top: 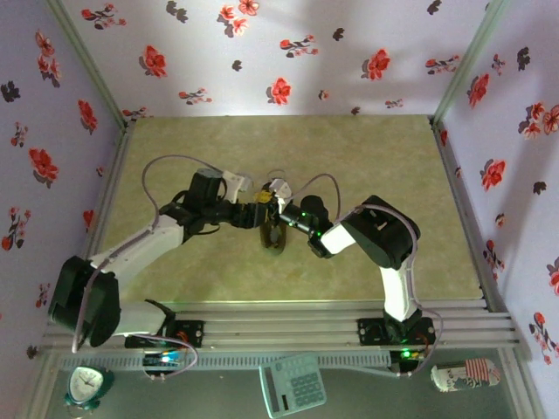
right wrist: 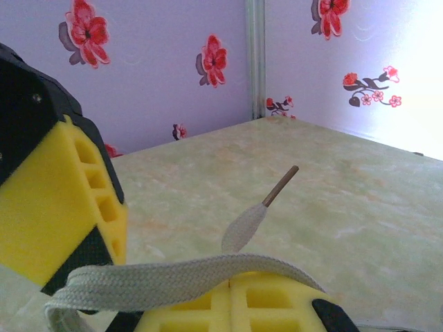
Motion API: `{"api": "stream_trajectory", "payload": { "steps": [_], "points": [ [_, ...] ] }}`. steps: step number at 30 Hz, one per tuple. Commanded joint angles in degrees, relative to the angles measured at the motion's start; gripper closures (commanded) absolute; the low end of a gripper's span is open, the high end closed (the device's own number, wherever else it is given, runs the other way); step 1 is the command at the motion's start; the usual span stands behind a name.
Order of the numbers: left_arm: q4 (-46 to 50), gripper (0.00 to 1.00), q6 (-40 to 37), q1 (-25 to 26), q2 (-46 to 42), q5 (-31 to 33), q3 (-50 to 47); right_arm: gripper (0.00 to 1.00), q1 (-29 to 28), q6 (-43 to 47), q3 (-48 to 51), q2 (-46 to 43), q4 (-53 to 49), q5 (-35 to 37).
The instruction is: Tie the shoes
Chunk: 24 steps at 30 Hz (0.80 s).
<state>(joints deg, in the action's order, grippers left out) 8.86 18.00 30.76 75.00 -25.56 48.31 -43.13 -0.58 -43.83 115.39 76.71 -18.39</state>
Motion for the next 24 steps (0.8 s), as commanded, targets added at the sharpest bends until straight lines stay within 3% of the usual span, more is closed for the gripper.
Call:
{"api": "stream_trajectory", "payload": {
  "steps": [1, 9, 15, 24],
  "points": [
    [0.2, 0.13, 0.1, 0.0, -3.3, 0.1, -0.7, 1.00, -0.3, -0.1, -0.4, -1.4, 2.7, -0.7],
    [-1.1, 0.08, 2.7, -2.9, -7.5, 3.1, -2.7, 1.00, -0.4, 0.3, -0.3, -2.4, 2.7, -0.9],
    [-6.3, 0.21, 10.7, -5.3, -5.4, 7.4, -2.6, 1.00, -0.4, 0.5, 0.3, -3.0, 2.7, -1.2],
    [-10.8, 0.33, 12.9, -5.3, 3.2, 5.5, 2.8, 1.00, -0.5, 0.3, 0.5, -2.9, 2.7, -1.8]
  ]
}}
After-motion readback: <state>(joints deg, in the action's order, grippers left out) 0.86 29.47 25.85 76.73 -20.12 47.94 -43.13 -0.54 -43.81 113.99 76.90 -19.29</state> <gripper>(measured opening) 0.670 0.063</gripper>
